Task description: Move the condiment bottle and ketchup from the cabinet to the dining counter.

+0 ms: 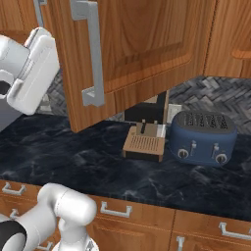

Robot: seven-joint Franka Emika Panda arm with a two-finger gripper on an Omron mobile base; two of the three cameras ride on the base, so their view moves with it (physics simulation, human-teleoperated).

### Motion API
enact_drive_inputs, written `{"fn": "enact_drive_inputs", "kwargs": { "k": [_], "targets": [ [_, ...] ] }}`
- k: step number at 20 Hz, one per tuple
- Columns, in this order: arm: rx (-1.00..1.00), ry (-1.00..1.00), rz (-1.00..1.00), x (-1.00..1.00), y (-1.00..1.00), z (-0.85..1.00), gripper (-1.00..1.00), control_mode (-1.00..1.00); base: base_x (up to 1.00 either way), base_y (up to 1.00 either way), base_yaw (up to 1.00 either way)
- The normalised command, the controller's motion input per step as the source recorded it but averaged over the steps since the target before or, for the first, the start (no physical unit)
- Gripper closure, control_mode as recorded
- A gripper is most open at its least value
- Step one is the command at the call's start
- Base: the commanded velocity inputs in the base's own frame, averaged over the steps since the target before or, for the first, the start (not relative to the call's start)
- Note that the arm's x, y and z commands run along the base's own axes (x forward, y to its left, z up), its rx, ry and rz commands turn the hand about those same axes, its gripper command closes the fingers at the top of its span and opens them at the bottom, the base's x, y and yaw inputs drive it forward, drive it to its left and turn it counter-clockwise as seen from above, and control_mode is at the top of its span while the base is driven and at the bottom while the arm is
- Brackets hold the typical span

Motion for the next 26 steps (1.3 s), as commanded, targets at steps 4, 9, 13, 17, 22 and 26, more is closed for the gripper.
{"fn": "enact_drive_inputs", "kwargs": {
  "k": [4,9,13,17,22,26],
  "targets": [
    [0.00,-0.06,-0.45,0.15,-0.41,-0.11,-1.00,-1.00,0.00,0.00,0.00],
    [0.00,-0.03,-0.45,0.02,-0.51,-0.03,-1.00,-1.00,0.00,0.00,0.00],
    [0.00,0.00,-0.31,-0.08,-0.65,0.01,-1.00,-1.00,0.00,0.00,0.00],
    [0.00,0.00,-0.22,-0.14,-0.74,0.00,-1.00,-1.00,0.00,0.00,0.00],
    [0.03,-0.04,-0.09,-0.04,-0.79,0.00,-1.00,-1.00,0.00,0.00,0.00],
    [0.06,-0.19,0.12,0.00,-0.41,0.00,-1.00,-1.00,0.00,0.00,0.00]
  ]
}}
